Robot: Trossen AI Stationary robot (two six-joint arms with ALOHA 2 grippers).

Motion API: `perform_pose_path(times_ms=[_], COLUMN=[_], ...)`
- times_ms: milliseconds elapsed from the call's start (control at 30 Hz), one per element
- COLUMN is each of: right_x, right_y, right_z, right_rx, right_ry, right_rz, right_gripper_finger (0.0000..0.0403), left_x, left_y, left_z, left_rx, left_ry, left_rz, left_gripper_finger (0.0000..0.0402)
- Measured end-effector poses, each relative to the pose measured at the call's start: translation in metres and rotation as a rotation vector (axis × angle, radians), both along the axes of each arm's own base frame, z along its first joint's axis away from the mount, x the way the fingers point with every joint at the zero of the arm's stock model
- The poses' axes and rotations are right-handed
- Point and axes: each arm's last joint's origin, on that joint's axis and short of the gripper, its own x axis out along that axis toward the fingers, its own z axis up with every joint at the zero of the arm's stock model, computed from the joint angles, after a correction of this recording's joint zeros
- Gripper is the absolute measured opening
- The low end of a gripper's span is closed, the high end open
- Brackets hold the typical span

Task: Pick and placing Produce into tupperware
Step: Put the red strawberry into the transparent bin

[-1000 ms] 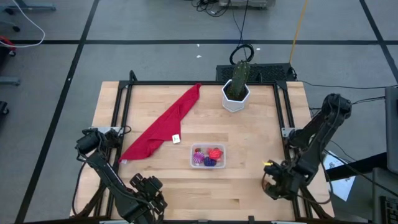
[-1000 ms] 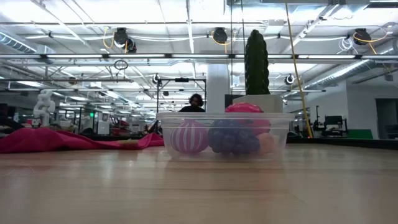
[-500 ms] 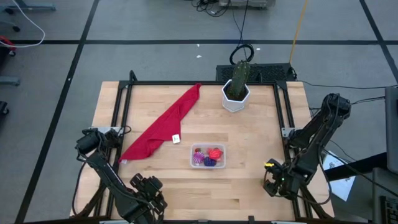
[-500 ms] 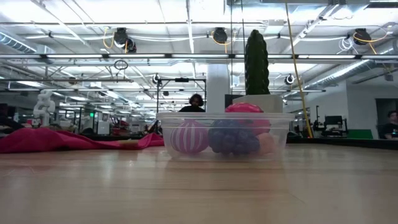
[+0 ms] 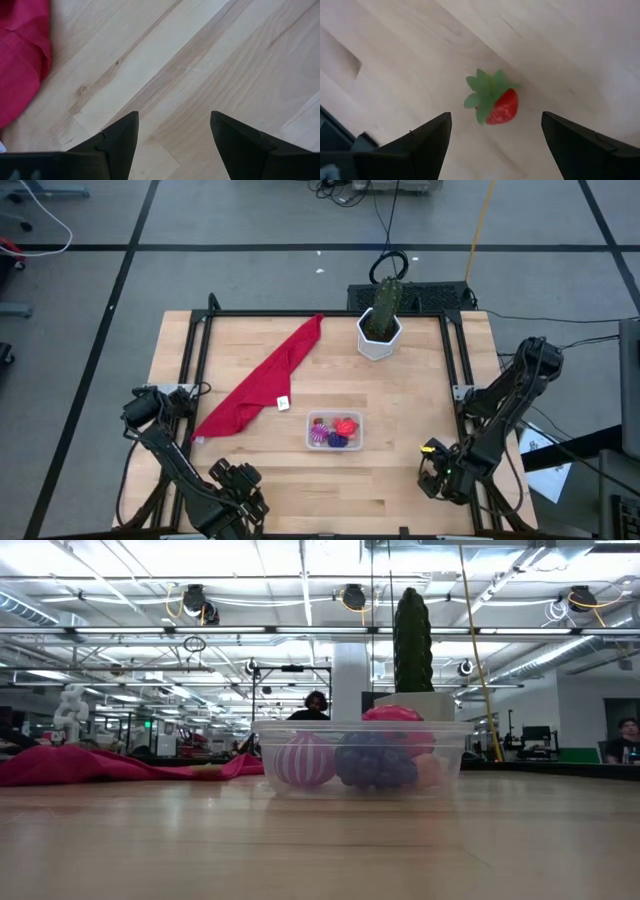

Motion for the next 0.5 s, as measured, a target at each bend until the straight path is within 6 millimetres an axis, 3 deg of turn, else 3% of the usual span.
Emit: perform_pose_path(times_ms=[500], right_x=[0.012], right_y=[0.001], right_z=[-0.018], right_rx=[-0.067], right_ry=[0.025], right_rz=[0.037], right_gripper_finger=[0.0304], left_x=[0.0], left_y=[0.0], left_z=[0.0], left_rx=[-0.001], left_ry=[0.0], left_rz=[0.0], left_gripper_finger=[0.0253])
